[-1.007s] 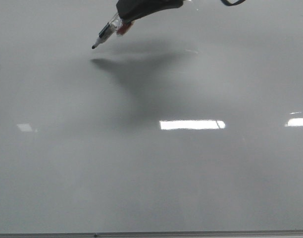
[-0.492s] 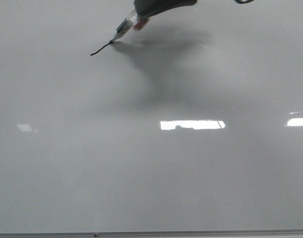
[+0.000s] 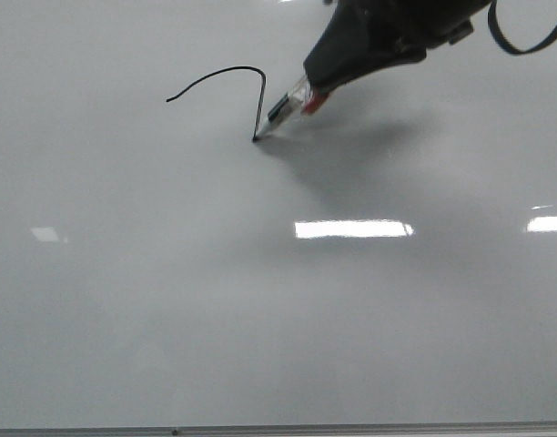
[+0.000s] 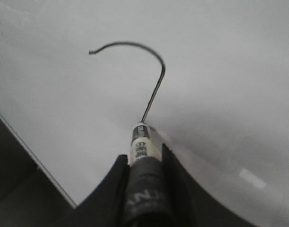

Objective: Write number 7 on whiteboard

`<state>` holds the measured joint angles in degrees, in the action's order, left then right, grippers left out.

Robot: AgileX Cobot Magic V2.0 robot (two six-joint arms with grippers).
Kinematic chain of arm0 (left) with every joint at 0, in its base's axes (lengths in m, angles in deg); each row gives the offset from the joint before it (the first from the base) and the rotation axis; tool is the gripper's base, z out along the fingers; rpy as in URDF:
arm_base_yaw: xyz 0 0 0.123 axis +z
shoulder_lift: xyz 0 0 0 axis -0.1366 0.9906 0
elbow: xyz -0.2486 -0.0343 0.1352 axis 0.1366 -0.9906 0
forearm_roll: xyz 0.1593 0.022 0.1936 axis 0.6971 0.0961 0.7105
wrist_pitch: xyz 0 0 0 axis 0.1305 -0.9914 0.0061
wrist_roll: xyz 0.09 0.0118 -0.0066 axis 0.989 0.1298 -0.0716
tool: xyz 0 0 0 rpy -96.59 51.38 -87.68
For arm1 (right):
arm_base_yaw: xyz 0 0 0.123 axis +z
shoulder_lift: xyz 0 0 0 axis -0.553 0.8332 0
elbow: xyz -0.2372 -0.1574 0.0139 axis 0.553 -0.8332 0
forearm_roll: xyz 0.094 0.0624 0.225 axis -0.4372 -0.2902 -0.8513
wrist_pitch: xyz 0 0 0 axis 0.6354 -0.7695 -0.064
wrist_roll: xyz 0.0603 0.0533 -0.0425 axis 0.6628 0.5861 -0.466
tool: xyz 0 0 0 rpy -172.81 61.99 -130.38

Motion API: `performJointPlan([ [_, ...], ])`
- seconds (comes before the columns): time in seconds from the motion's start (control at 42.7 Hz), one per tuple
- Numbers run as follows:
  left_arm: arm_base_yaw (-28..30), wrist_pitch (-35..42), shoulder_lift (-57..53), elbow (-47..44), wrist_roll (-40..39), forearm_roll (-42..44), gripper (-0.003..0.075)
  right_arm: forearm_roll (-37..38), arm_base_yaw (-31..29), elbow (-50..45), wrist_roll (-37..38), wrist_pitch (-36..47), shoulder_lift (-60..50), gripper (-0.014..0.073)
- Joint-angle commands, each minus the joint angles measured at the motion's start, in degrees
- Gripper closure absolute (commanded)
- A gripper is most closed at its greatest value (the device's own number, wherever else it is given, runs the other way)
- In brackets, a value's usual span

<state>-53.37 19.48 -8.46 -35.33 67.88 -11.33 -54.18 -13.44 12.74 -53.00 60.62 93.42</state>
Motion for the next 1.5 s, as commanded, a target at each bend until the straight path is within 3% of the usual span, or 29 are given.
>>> performJointPlan([
  [0.0, -0.3, 4.4, 0.5, 1.5, -0.5, -1.1, 0.0741, -0.3, 1.2, -0.8, -1.0, 4.1, 0.4, 0.0653],
  [0.187, -0.3, 4.4, 0.5, 1.5, -0.5, -1.1, 0.0741, -2.6, 3.2, -1.4, -4.2, -1.3, 4.8, 0.0653],
  [0.398, -0.3, 4.4, 0.5, 1.5, -0.5, -1.2, 0.0741, -10.2, 3.9, -1.4, -14.1, -14.6, -3.5, 0.0653],
  [0.515, -0.3, 4.5, 1.8, 1.6, -3.9, -1.6, 0.0741, -7.5, 5.4, -1.3, -16.8, -17.2, -7.1, 0.0653],
  [0.656, -0.3, 4.3, 9.3, 4.2, -6.5, -1.6, 0.0737, 2.1, 11.2, -1.2, -16.9, -17.1, -8.7, 0.0653],
  [0.749, -0.3, 3.3, 16.3, 7.5, -6.5, -1.6, 0.0645, 4.0, 15.9, -1.2, -16.9, -17.1, -8.8, 0.0653],
  [0.89, -0.3, -1.3, 26.2, 12.0, -6.0, -0.4, 0.0338, 4.0, 21.0, -0.6, -16.8, -17.2, -9.1, 0.0653],
  [0.96, -0.3, -3.4, 29.8, 13.5, -5.9, -0.4, 0.0270, 4.0, 22.8, 0.0, -16.8, -17.3, -9.2, 0.0653],
  [1.194, -0.3, -8.4, 36.6, 15.8, -2.8, -0.1, 0.0358, 4.0, 24.3, 1.6, -16.8, -17.5, -9.2, 0.0653],
  [1.475, -0.3, -9.0, 37.3, 15.8, -1.4, 2.1, 0.0376, 3.3, 24.3, 1.6, -16.8, -20.2, -9.2, 0.0653],
])
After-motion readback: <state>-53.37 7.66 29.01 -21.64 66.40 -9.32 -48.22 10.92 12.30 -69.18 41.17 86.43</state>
